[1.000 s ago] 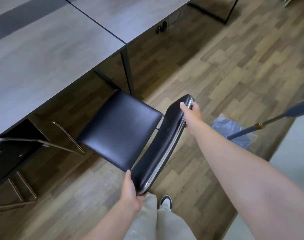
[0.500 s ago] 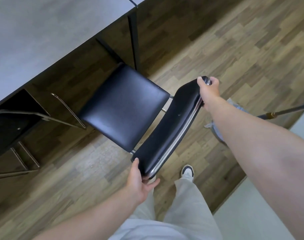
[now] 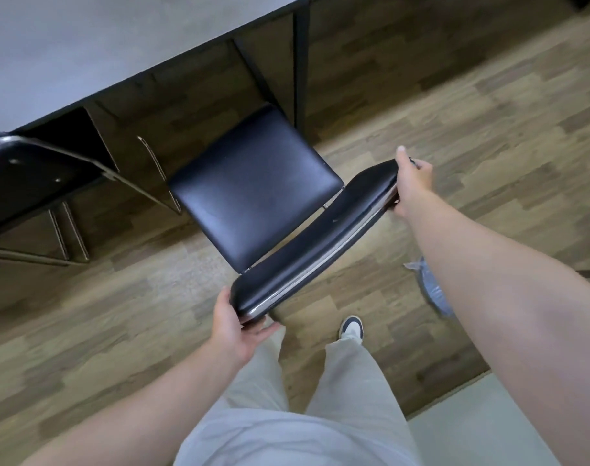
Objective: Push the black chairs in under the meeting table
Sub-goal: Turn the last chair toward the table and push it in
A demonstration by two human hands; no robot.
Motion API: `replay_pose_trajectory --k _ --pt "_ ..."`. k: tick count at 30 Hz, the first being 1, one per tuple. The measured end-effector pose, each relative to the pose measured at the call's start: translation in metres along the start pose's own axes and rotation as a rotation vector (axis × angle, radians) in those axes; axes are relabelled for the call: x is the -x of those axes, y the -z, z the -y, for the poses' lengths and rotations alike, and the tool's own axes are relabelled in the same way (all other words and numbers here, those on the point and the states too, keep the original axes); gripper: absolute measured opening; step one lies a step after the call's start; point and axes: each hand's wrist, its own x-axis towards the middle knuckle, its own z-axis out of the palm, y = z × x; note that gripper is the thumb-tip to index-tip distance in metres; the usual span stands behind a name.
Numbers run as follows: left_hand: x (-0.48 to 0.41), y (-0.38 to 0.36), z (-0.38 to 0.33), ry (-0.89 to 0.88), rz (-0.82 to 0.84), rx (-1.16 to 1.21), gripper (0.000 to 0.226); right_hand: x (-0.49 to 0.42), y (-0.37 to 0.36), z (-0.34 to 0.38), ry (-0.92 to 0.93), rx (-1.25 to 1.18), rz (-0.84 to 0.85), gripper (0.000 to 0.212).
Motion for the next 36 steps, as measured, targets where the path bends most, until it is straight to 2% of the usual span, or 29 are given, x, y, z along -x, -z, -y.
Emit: replay_pose_trajectory --k 2,5,6,8,10,14,16,21,27,31,36 --pt "0.002 -0.007 0.010 -0.042 -0.047 0.084 0.048 -0.012 0.010 0.006 -0.054 -0.032 0.038 0.057" --pt "0.000 -0.017 0.013 -0.075 -0.061 0.257 0.061 -0.039 0.017 0.010 -0.159 -0.078 0.115 0.099" --pt "-0.001 -0.020 0.013 -0.088 -0.069 0.326 0.065 -0.049 0.017 0.009 -0.169 -0.077 0.129 0.107" --pt "-0.002 -0.026 0.014 -0.129 -0.107 0.427 0.067 -0.051 0.015 0.008 -0.175 -0.077 0.143 0.111" --pt "-0.002 -0.028 0.013 -0.149 -0.162 0.497 0.067 -0.042 0.014 0.005 -0.174 -0.074 0.131 0.106" --pt "0.005 -0.038 0.013 -0.138 -0.232 0.487 0.059 -0.041 0.026 -0.012 -0.175 -0.090 0.038 0.084" --pt "0.004 -0.046 0.006 -0.155 -0.247 0.505 0.056 -0.042 0.011 0.004 -0.135 -0.061 0.074 0.075" --pt "-0.001 -0.045 -0.026 -0.213 -0.274 0.539 0.063 -0.038 -0.019 0.017 -0.121 -0.075 0.105 0.089" --pt "-0.017 -0.048 -0.090 -0.266 -0.313 0.542 0.057 -0.037 -0.076 0.040 -0.106 -0.067 0.105 0.067" --pt "-0.028 -0.052 -0.141 -0.268 -0.296 0.522 0.064 -0.043 -0.123 0.055 -0.106 -0.097 0.139 0.068" --pt "-0.039 -0.063 -0.208 -0.283 -0.319 0.485 0.056 -0.051 -0.179 0.079 -0.088 -0.113 0.152 0.063"
